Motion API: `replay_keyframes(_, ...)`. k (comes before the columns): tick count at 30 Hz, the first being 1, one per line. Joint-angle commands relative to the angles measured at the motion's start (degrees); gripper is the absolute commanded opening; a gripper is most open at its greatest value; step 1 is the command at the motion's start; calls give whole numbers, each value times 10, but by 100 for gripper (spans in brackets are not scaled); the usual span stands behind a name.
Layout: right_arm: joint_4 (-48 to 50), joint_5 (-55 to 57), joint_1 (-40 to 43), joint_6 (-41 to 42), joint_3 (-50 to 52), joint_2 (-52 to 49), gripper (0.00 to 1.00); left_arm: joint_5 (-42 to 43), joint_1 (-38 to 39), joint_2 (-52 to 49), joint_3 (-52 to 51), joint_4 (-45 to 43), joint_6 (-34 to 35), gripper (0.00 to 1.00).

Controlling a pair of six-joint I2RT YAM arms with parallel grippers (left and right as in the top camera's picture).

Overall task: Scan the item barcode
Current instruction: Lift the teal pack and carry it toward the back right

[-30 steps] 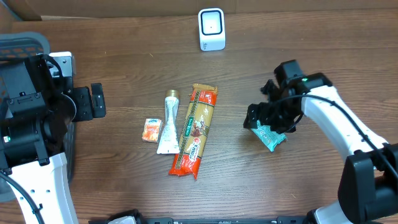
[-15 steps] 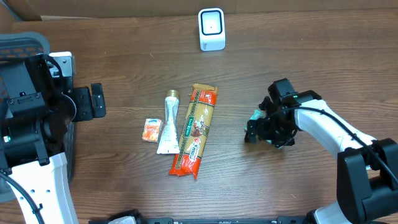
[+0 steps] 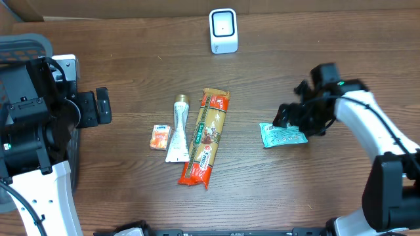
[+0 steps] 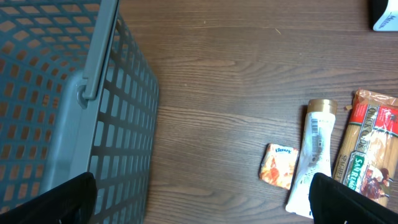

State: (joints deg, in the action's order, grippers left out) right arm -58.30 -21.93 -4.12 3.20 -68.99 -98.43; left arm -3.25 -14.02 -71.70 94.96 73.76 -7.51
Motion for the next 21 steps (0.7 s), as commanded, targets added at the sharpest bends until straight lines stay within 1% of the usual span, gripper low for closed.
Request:
replay_keyframes(1, -4, -17, 41, -100, -12, -3, 91, 3, -2, -2, 8, -1, -7, 100)
replay_keyframes(5, 12, -18, 72, -117, 6, -21, 90, 3, -2, -2, 8, -1, -6, 100)
replay_keyframes(7, 14, -33, 78, -133, 12, -38, 82, 3, -2, -2, 8, -1, -7, 100)
replay_keyframes(10, 14, -45, 79, -153, 14, -61, 77, 3, -2, -2, 8, -1, -7, 100)
replay_keyframes(18, 61, -46, 80, -153, 49, -88, 76, 3, -2, -2, 8, -1, -7, 100)
replay_keyframes(21, 71, -63, 80, -153, 63, -89, 71, 3, -2, -2, 8, -1, -7, 100)
